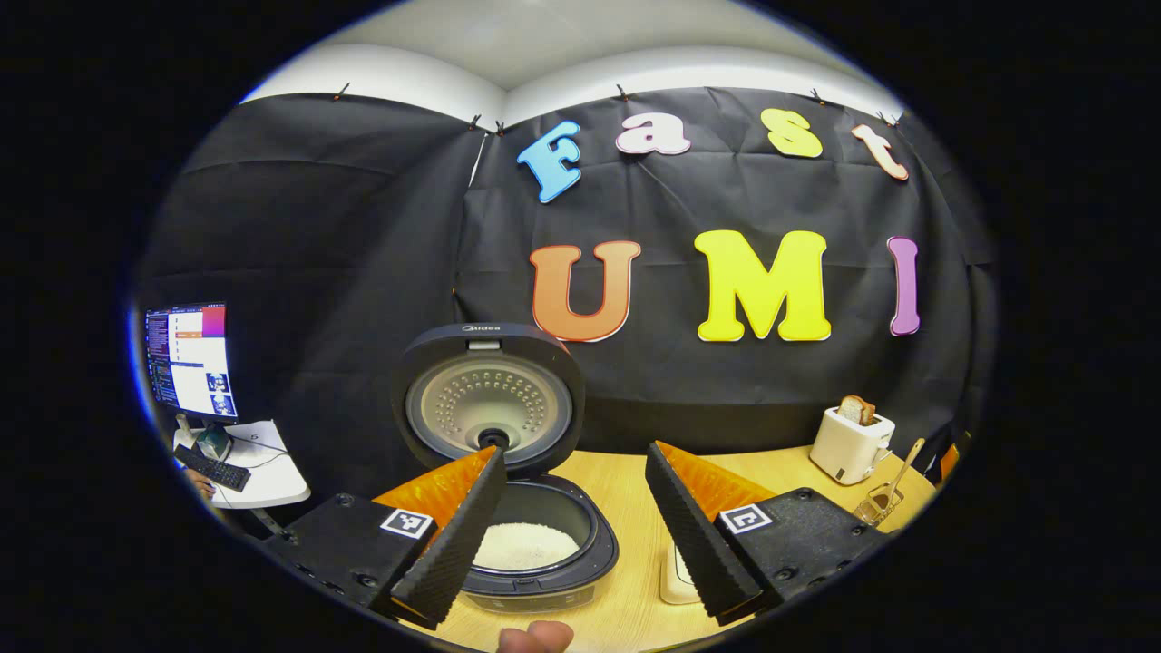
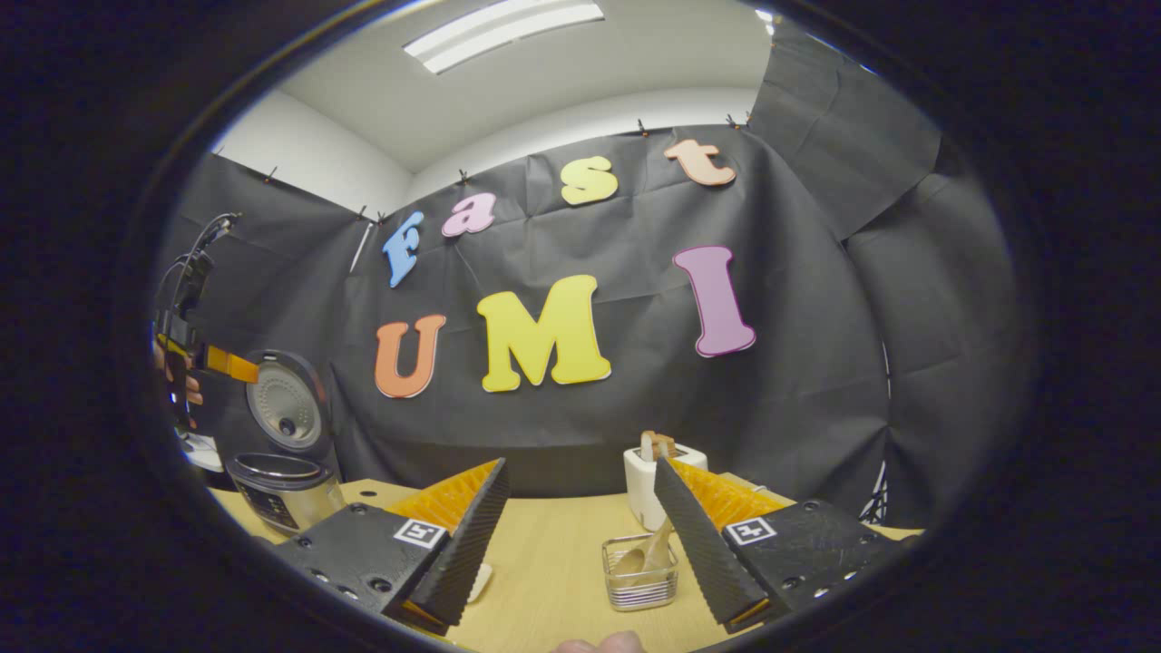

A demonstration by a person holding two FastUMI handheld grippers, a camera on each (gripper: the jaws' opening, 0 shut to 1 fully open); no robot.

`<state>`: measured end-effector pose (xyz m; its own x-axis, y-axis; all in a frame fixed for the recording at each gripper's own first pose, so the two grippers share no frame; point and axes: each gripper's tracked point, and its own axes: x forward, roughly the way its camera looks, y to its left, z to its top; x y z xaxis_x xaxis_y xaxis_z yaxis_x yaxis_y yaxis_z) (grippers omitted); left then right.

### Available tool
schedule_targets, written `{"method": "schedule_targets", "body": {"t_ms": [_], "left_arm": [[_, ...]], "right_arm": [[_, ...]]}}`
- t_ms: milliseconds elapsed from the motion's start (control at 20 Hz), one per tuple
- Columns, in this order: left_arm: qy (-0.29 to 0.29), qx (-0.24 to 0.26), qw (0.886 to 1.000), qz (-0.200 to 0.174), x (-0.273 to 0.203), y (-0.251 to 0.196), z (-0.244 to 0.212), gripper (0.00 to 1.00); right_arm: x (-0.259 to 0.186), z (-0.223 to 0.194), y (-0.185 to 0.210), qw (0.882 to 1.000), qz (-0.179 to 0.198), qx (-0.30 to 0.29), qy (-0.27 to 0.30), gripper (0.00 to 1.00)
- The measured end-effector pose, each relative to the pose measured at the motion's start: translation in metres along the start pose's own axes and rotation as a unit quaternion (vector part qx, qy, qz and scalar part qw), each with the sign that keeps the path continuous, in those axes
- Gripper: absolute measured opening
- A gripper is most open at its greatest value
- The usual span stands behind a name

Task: Close the left gripper, press the button to open the rice cooker; take a wooden spoon from the chopstick holder with the right hand, scoop a spoonful of rice and pour it into the rice cooker, then put the wooden spoon back into the chopstick holder.

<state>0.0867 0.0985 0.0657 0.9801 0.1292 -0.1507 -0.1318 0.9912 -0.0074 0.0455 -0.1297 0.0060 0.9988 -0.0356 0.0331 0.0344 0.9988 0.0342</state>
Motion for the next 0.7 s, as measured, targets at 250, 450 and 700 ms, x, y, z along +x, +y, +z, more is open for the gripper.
{"method": "schedule_targets", "body": {"t_ms": [250, 450, 700], "left_arm": [[-0.023, 0.004, 1.0, -0.005, -0.013, -0.015, -0.02, 0.99], [-0.031, 0.006, 0.999, -0.034, -0.016, -0.043, -0.039, 0.98], [-0.027, 0.007, 0.998, -0.052, -0.021, -0.064, -0.058, 0.99]], "right_arm": [[0.002, -0.001, -0.027, 1.0, -0.013, -0.01, 0.015, 0.95], [0.01, -0.007, -0.047, 0.999, -0.015, -0.02, 0.036, 0.95], [0.026, -0.038, -0.059, 0.996, -0.011, -0.001, 0.088, 0.96]]}}
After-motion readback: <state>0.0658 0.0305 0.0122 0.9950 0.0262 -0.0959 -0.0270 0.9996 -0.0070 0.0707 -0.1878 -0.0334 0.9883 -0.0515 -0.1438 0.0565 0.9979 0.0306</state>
